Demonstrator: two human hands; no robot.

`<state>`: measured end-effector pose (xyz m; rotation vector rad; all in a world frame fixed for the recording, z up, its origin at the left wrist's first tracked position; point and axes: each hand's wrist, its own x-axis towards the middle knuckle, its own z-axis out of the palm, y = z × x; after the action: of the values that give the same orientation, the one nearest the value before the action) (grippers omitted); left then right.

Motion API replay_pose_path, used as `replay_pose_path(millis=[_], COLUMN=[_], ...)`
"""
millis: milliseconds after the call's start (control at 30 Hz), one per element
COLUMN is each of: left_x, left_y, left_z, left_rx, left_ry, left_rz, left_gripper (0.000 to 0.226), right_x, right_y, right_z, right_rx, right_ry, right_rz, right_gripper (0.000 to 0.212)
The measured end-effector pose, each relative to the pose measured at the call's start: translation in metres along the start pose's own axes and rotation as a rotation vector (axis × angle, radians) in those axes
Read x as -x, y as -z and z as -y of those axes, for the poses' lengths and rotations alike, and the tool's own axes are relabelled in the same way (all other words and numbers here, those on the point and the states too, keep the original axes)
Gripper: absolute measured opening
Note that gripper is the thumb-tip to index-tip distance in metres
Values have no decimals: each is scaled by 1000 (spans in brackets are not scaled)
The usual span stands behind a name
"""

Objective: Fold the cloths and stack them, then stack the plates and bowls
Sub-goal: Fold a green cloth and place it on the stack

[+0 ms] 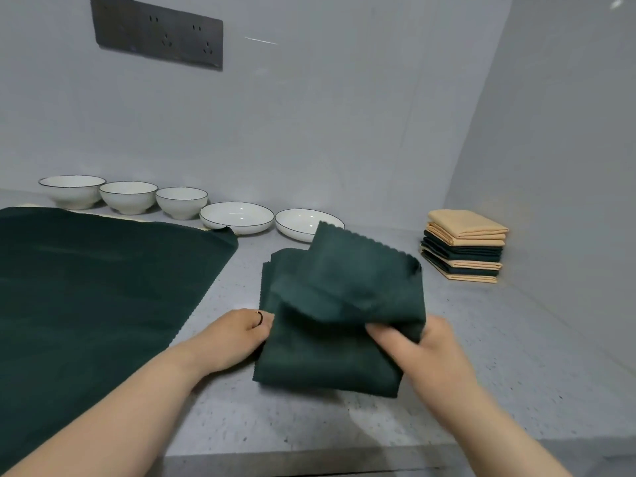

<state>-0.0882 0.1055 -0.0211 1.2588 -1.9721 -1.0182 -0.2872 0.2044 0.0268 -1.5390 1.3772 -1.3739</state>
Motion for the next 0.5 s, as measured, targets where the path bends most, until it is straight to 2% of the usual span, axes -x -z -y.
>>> replay_pose_path(millis=[100,300,500], left_x=[2,3,-1], left_y=[2,4,8], left_z=[4,4,7], left_rx=[83,211,228], left_ry=[26,52,119], left_rz=[67,161,101], left_gripper=[43,45,60], right_x=[-37,-122,-175], right_y=[1,-5,-19], right_z=[6,8,-13], right_rx=[-14,-148,-126], right_ry=[-55,-237,-386], right_rz=[19,150,226], right_gripper=[18,9,7])
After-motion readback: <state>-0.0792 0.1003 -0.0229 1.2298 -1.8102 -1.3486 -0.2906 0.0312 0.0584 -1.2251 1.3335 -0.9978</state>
